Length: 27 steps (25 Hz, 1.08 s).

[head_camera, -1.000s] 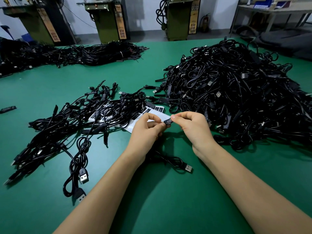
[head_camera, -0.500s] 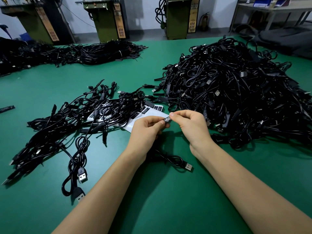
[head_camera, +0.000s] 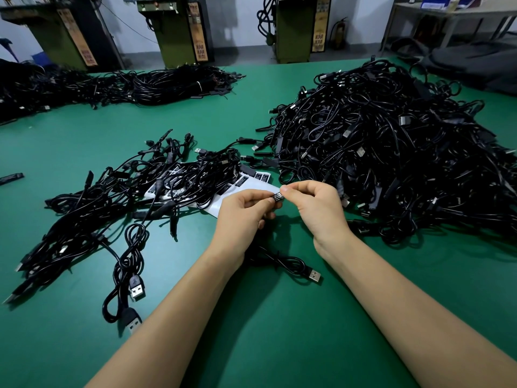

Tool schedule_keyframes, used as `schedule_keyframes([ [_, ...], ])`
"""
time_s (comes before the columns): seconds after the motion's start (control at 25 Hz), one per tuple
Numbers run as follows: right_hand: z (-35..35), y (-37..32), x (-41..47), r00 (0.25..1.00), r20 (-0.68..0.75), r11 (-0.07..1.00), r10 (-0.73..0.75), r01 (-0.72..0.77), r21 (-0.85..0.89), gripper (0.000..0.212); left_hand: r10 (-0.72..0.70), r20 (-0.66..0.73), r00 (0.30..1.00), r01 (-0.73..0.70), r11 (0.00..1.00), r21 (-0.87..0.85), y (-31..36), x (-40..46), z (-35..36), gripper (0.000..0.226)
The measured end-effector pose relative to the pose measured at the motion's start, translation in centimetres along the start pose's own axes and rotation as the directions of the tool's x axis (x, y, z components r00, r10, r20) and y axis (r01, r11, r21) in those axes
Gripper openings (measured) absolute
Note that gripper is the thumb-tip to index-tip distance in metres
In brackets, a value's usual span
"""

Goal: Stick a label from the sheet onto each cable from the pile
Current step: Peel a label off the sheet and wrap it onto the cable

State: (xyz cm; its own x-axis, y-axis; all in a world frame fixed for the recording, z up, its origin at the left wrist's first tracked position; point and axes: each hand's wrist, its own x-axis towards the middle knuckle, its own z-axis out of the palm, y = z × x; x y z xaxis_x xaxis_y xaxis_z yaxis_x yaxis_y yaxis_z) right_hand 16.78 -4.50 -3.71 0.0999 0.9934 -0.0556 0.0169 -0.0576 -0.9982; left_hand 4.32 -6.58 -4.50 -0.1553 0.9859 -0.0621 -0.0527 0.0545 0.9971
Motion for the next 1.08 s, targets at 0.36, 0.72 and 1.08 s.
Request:
schedule_keyframes([
  [0.36, 0.1, 0.3, 0.1, 1.000, -0.016, 0.999, -0.025, 0.024, -0.045, 0.010, 0.005, -0.015, 1.000, -0.005, 1.000, 0.027, 0.2, -0.3, 0.1, 0.009],
  [0.72, 0.1, 0.9, 0.2, 0.996, 0.003, 0.991, -0.089, 0.088, -0.097, 0.011, 0.042, -0.070, 0.997, -0.038, 0.997, 0.065, 0.4, -0.7, 0.3, 0.007],
  [1.08, 0.0, 1.1, 0.2, 0.990, 0.030, 0.985, -0.140, 0.143, -0.093, 0.009, 0.018, -0.070, 0.997, -0.012, 0.996, 0.091, 0.6, -0.7, 0.2, 0.009],
])
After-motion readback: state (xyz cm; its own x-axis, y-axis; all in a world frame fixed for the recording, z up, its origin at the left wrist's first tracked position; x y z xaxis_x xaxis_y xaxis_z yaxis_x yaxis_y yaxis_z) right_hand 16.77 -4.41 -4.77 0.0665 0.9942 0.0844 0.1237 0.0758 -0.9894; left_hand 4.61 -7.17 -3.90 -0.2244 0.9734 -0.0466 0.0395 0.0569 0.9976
